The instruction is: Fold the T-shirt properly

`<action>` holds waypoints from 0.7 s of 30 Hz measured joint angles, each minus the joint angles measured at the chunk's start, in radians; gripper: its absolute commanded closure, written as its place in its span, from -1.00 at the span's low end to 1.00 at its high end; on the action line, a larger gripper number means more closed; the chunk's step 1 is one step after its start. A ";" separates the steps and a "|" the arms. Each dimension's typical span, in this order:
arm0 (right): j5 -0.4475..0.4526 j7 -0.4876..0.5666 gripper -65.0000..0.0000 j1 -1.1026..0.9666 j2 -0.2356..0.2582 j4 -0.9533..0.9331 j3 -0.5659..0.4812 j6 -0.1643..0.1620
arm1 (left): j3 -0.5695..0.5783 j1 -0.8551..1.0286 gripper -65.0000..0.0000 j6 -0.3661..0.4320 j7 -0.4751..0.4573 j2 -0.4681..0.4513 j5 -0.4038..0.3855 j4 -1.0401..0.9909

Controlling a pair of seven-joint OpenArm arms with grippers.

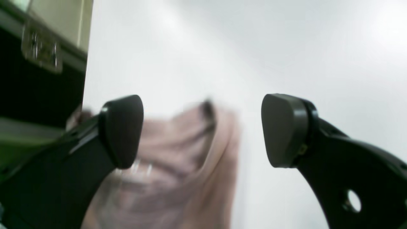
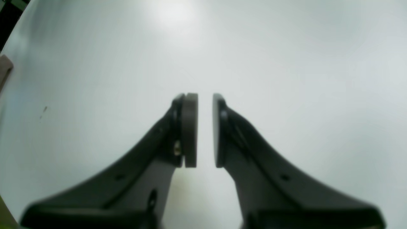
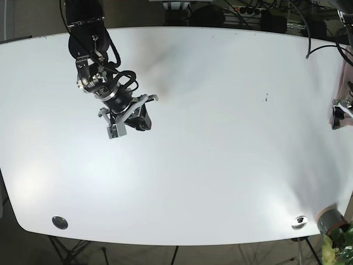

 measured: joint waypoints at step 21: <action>-0.221 0.005 0.78 0.024 0.074 0.089 0.002 0.000 | 0.001 0.141 -0.66 0.177 0.077 0.376 0.187 0.643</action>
